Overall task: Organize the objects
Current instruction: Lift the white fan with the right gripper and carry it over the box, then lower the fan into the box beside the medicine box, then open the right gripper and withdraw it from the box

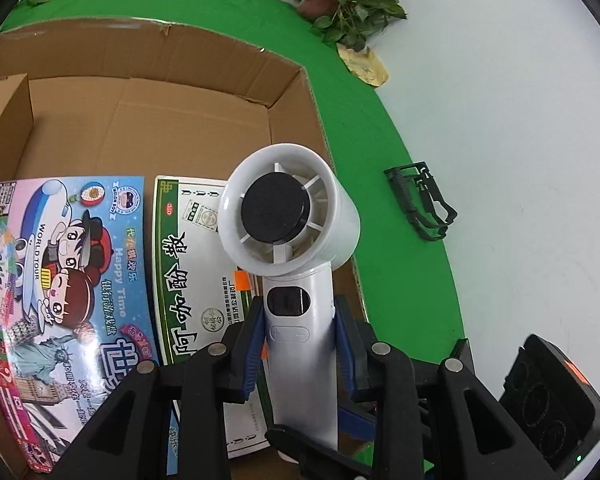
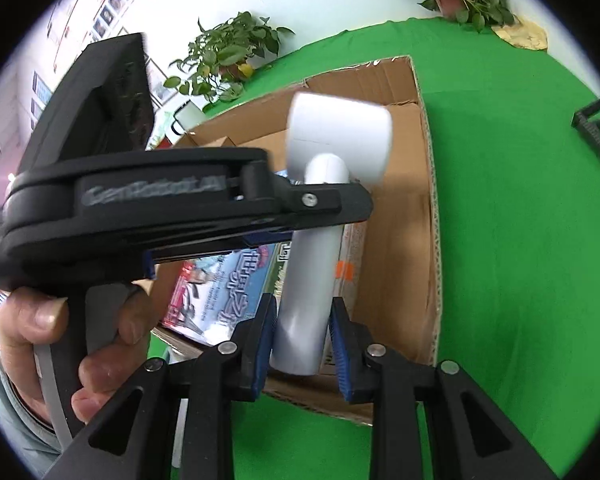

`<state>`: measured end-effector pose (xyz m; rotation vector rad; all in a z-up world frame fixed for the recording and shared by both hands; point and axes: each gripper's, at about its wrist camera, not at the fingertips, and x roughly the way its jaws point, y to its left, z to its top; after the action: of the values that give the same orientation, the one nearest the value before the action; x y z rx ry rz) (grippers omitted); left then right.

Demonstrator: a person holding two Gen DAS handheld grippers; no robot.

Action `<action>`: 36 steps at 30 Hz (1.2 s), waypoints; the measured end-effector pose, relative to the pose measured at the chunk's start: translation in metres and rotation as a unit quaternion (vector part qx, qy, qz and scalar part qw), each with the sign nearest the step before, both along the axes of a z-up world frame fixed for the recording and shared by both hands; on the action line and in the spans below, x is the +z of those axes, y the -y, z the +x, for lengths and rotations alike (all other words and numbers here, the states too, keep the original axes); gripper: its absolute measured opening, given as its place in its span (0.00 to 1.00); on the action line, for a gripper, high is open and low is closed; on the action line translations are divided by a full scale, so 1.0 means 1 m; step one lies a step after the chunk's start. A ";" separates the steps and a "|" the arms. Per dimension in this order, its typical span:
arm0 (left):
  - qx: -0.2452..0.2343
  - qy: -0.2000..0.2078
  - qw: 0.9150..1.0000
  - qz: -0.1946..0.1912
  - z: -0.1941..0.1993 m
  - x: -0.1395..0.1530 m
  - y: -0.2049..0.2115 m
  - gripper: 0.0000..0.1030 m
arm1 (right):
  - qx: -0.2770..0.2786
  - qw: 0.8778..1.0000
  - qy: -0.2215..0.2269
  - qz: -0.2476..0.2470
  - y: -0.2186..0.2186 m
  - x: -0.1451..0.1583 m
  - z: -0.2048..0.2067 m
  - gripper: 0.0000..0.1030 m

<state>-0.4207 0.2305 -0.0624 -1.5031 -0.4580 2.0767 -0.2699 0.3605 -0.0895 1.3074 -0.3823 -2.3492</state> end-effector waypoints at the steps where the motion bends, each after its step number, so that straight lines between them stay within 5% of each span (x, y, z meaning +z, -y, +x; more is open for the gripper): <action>1: 0.000 -0.001 1.000 -0.005 0.000 -0.002 -0.002 0.29 | -0.002 1.000 0.001 0.004 0.001 0.000 0.001 0.26; 6: 0.005 0.006 0.999 -0.039 -0.005 -0.006 -0.009 0.28 | -0.008 1.000 -0.002 0.029 0.005 0.002 0.010 0.29; 21: 0.005 0.021 0.999 -0.041 0.012 -0.008 -0.008 0.30 | -0.034 0.997 -0.026 0.068 -0.004 0.015 0.028 0.36; 25: -0.002 0.014 1.000 -0.025 0.016 0.000 -0.009 0.33 | -0.044 0.996 -0.032 0.069 -0.005 0.017 0.024 0.47; 32: -0.007 -0.023 0.999 -0.029 0.029 0.022 -0.001 0.33 | -0.051 0.994 -0.057 0.082 -0.003 0.025 0.032 0.68; 34: -0.002 -0.061 0.998 -0.034 0.040 0.037 0.010 0.36 | -0.060 0.991 -0.075 0.097 0.000 0.029 0.035 0.79; 36: 0.004 -0.130 0.990 -0.052 0.058 0.059 0.025 0.52 | -0.072 0.984 -0.103 0.122 0.003 0.035 0.041 0.79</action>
<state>-0.3628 0.2055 -0.0033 -1.2623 -0.2606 2.2935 -0.2285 0.3575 -0.0545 1.1564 -0.1314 -2.6932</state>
